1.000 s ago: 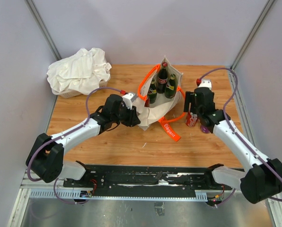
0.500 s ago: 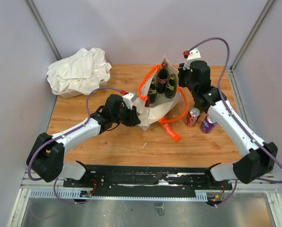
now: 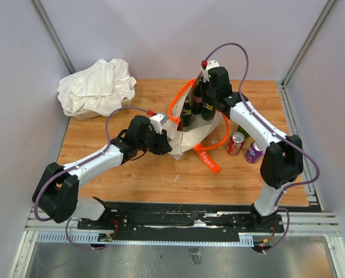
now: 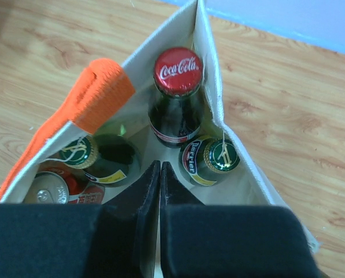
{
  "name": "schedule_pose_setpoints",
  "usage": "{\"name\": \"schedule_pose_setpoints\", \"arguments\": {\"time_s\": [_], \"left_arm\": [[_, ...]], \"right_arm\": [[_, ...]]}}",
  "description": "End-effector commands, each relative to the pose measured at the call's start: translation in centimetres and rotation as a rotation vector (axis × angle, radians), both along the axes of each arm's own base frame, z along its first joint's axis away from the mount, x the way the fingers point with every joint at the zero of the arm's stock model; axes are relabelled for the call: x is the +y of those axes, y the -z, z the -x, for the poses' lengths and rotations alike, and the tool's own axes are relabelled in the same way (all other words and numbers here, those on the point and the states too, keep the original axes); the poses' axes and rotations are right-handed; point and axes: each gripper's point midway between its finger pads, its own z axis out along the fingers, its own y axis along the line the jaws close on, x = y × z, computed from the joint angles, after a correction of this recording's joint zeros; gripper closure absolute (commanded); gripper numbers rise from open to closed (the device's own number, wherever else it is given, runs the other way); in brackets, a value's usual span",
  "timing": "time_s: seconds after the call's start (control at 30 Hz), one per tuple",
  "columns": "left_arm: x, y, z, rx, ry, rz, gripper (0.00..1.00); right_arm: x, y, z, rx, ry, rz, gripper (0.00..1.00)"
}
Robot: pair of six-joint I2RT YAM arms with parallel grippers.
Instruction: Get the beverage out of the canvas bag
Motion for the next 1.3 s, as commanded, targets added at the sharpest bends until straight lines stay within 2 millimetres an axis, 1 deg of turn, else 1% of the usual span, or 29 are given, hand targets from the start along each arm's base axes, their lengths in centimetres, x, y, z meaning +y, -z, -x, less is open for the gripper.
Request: {"name": "schedule_pose_setpoints", "arguments": {"time_s": [0.0,0.07,0.13,0.2,0.3,0.37,0.4,0.53,0.63,0.73,1.0,1.27], "left_arm": [[-0.2,-0.2,-0.1,-0.013,0.004,-0.019,0.7],[-0.2,-0.1,-0.1,-0.012,0.005,-0.021,0.7],[-0.2,0.0,-0.1,-0.01,0.006,-0.023,0.7],[-0.2,0.1,-0.1,-0.007,0.008,-0.025,0.7],[-0.3,0.3,-0.1,0.0,0.012,-0.027,0.7],[-0.2,0.4,-0.1,0.003,0.01,-0.027,0.7],[-0.2,0.4,-0.1,0.003,0.009,-0.026,0.7],[-0.3,0.4,-0.1,0.004,0.005,-0.023,0.7],[-0.3,0.4,-0.1,0.006,0.003,-0.022,0.7],[-0.2,0.5,-0.1,0.009,-0.002,-0.024,0.7],[0.0,0.8,0.1,0.017,-0.008,-0.033,0.7],[0.1,1.1,0.2,0.026,-0.01,-0.037,0.7]], "right_arm": [[-0.3,0.0,-0.7,0.003,0.067,0.011,0.97],[-1.0,0.4,-0.9,0.007,0.1,0.034,0.92],[-1.5,0.7,-1.1,0.006,0.126,0.054,0.83],[-2.0,0.9,-1.2,0.004,0.154,0.072,0.77],[-2.8,1.1,-1.4,-0.001,0.193,0.089,0.76],[-3.1,0.9,-1.4,-0.013,0.213,0.087,0.75],[-3.2,0.8,-1.4,-0.018,0.218,0.086,0.72],[-3.9,1.0,-1.7,-0.023,0.256,0.104,0.55],[-4.3,1.3,-2.2,-0.021,0.277,0.107,0.49],[-4.6,1.6,-2.8,-0.018,0.293,0.115,0.47],[-5.2,2.7,-4.2,-0.003,0.329,0.112,0.47],[-6.4,4.0,-4.8,0.012,0.386,0.106,0.48]]}}
